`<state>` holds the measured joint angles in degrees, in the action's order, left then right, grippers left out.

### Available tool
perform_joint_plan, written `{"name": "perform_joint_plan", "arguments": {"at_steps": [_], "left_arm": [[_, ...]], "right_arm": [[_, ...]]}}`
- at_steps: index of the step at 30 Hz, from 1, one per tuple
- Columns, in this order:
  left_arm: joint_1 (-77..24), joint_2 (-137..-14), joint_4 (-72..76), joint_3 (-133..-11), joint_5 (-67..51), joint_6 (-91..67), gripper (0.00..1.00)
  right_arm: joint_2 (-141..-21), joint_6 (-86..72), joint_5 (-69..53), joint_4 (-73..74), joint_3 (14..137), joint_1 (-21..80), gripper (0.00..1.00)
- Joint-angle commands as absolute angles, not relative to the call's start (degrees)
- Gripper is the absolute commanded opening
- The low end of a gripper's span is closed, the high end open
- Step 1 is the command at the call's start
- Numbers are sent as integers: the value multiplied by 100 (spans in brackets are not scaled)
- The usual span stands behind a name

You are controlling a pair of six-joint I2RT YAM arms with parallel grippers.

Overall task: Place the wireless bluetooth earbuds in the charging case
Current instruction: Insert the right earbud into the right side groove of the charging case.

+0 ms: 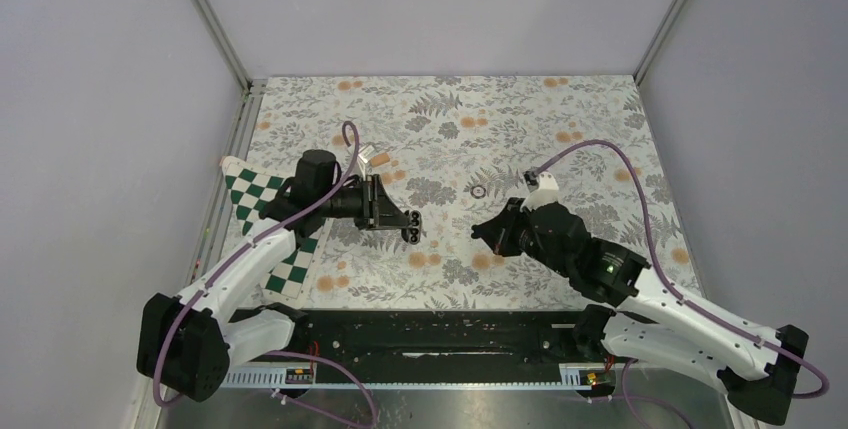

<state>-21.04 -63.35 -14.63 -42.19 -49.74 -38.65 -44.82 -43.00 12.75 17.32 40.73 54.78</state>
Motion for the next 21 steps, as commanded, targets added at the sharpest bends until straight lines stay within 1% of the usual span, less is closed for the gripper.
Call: {"name": "perform_joint_plan", "arguments": {"at_steps": [1,6,12,21], "left_arm": [[-2322,-6094,-741,-4455,-5544,-3801,0],[-2380,-6089,-571,-4465,-5529,-3932,0],[-2390,-6152,-571,-4467,-5401,-4007,0],[-2399,-6202,-579,-4406,-5361,-4005,0]], "right_arm": [[-4309,-4421,1153,1392,4157,5476,0],[-4557,-4590,1014,1004,4304,5556,0],[-5291,-4874,1871,1222,4971,6119,0],[-5760,-5011,1969,912,5288,6206,0]]}}
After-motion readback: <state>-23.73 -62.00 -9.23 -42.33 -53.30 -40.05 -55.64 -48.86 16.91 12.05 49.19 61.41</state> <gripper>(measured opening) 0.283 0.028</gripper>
